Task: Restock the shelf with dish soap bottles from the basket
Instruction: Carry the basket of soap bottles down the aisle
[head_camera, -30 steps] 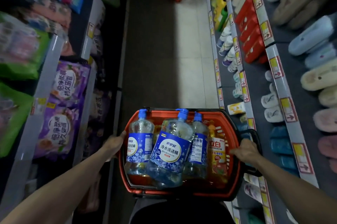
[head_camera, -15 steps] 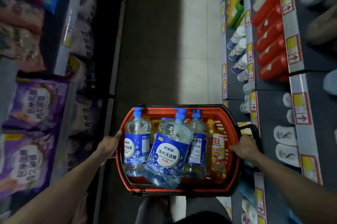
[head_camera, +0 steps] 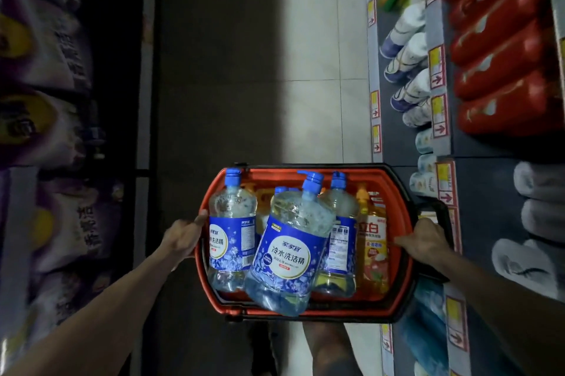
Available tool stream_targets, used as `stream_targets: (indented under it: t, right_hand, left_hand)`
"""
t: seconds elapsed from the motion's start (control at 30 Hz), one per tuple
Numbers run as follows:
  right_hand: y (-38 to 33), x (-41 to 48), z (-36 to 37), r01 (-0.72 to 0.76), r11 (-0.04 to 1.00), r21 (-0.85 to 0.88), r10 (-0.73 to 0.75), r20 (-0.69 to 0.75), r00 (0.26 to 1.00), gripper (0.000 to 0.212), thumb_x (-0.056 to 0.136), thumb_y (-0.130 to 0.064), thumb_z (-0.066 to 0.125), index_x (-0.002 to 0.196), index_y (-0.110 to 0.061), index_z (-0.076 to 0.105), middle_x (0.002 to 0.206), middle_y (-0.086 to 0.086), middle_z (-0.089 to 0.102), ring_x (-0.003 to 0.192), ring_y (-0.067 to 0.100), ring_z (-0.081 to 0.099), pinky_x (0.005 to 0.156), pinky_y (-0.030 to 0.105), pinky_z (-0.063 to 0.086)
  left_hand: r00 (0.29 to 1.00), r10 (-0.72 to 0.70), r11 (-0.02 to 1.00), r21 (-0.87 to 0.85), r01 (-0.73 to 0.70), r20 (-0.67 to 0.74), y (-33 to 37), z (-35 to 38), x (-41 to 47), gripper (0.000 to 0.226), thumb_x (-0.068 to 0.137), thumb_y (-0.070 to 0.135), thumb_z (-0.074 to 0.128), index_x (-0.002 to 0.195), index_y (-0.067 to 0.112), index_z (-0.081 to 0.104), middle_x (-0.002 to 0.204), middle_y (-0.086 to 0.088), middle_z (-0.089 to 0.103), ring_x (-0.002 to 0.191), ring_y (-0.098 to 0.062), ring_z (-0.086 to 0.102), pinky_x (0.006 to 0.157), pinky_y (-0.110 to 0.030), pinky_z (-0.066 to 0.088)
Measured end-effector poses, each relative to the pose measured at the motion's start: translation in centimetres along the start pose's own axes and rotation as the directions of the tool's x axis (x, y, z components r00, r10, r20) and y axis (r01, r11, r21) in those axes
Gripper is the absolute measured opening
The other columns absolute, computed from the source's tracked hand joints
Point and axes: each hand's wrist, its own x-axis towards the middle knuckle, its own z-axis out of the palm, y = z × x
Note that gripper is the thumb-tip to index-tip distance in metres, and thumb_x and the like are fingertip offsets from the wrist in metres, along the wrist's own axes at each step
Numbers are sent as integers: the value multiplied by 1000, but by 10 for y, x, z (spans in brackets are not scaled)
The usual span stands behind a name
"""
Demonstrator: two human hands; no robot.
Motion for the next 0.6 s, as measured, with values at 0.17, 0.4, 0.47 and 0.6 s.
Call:
stream_targets:
  t: [0.17,0.4,0.47,0.6]
  right_hand:
    - [-7,51,5,-12,1000,-26,11,-22,1000,23,84,-16,88,88,-2,71,86,14,70,70,25,64,63,28,52]
    - [-15,90,20,-53,999,-9,52,-53,997,34,85,-17,89,105,4,70,94,18,69,68,22,58,72,32,51]
    - [-20,95,21,-48,999,6,48,-59,997,35,84,-16,90,105,5,72,97,20,71,67,21,60,72,31,51]
    - [-35,106,23,-27,999,18,28,-58,998,39,84,-16,89,111,7,73,111,23,74,93,34,71,78,32,53]
  left_hand:
    - [1000,-17,999,43,17,9,11,23,45,70,107,62,45,106,1,78,106,-20,78,102,-40,74,101,-57,58]
    - [1000,0,995,98,1,-11,33,31,96,73,104,70,43,110,7,79,117,-18,76,112,-39,70,103,-54,56]
    - [1000,4,996,87,-3,-14,40,29,110,72,104,69,46,117,6,78,121,-17,75,112,-39,71,92,-48,60]
    - [999,-32,998,45,31,11,48,28,133,69,106,62,49,131,1,71,131,-20,72,114,-37,72,64,-32,54]
